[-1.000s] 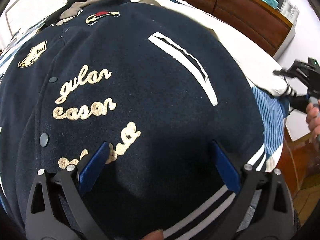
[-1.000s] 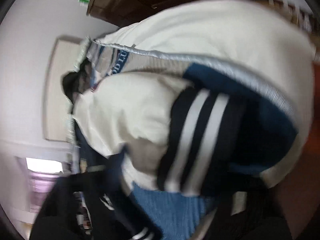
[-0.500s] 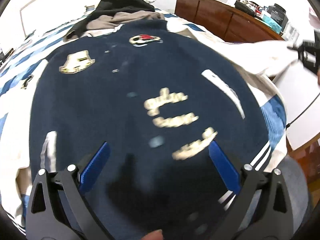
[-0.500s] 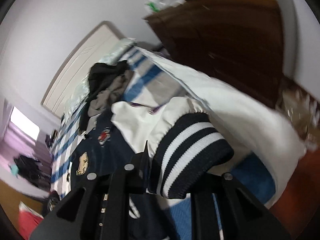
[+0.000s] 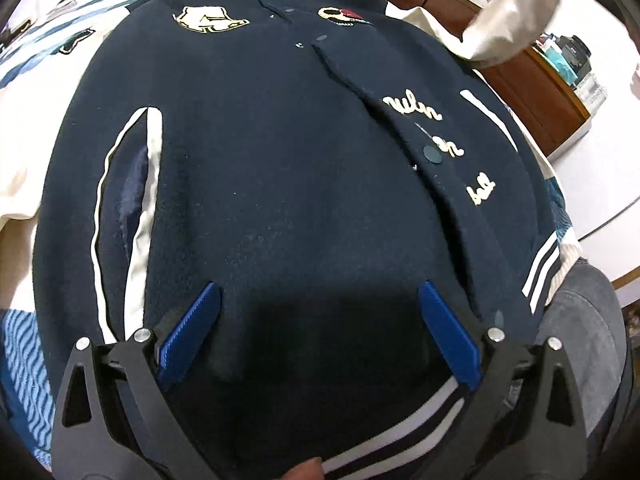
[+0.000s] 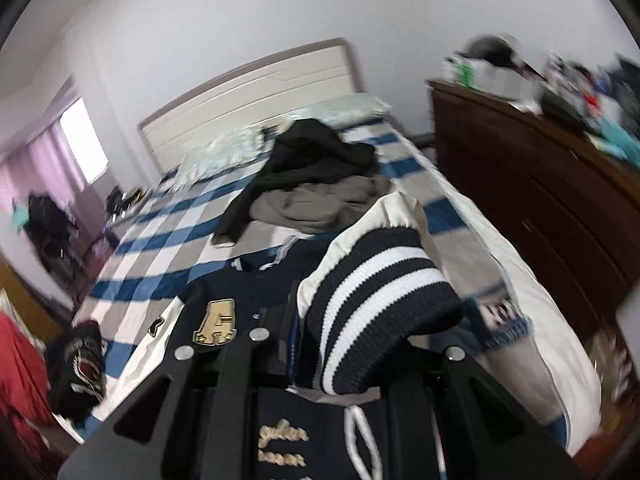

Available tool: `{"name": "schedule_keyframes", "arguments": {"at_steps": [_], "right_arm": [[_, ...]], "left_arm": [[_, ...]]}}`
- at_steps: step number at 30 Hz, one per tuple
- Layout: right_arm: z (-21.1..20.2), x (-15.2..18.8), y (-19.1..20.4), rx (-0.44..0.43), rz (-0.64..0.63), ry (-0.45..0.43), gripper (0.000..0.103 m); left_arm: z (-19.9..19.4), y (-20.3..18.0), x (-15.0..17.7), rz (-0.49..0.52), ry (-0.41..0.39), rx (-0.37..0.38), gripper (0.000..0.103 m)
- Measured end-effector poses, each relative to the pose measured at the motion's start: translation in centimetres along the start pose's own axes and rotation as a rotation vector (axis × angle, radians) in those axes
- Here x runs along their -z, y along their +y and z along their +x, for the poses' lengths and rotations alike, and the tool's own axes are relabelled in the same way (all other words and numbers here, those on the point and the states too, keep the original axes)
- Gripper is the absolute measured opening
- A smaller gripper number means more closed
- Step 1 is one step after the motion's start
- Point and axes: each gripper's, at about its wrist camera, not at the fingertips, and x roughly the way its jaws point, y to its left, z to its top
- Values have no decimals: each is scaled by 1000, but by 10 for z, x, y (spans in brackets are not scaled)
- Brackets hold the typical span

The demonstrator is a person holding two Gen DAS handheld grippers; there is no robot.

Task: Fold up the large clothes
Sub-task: 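Fold the sleeve toward the collar with the right tool while the left tool presses the body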

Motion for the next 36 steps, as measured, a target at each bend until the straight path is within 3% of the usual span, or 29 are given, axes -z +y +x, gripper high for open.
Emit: {"name": "schedule_keyframes", "arguments": {"at_steps": [4, 7, 10, 16, 20, 25, 29, 32, 34, 36], "right_arm": [[60, 0, 75, -25, -124, 51, 17], [114, 19, 129, -53, -220, 131, 17], [176, 64, 196, -74, -383, 232, 17], [258, 136, 286, -124, -546, 388, 17], [288, 164, 318, -172, -551, 472, 17], [324, 177, 324, -151, -545, 528, 20], [340, 174, 315, -149, -520, 561, 33], [340, 169, 306, -167, -485, 576, 55], [332, 162, 295, -222, -407, 582, 86], [315, 152, 280, -285, -336, 563, 87]], "left_arm": [[2, -4, 6, 26, -25, -18, 97], [1, -8, 8, 49, -34, -30, 97], [7, -10, 8, 57, -47, -39, 97], [9, -17, 5, 64, -48, -45, 97], [8, -14, 8, 66, -53, -34, 97], [7, -11, 9, 70, -56, -16, 97], [3, -7, 14, 70, -58, -17, 97], [4, -8, 13, 68, -56, -21, 97], [6, -8, 10, 65, -53, -21, 97], [6, -10, 8, 60, -50, -21, 97]]}}
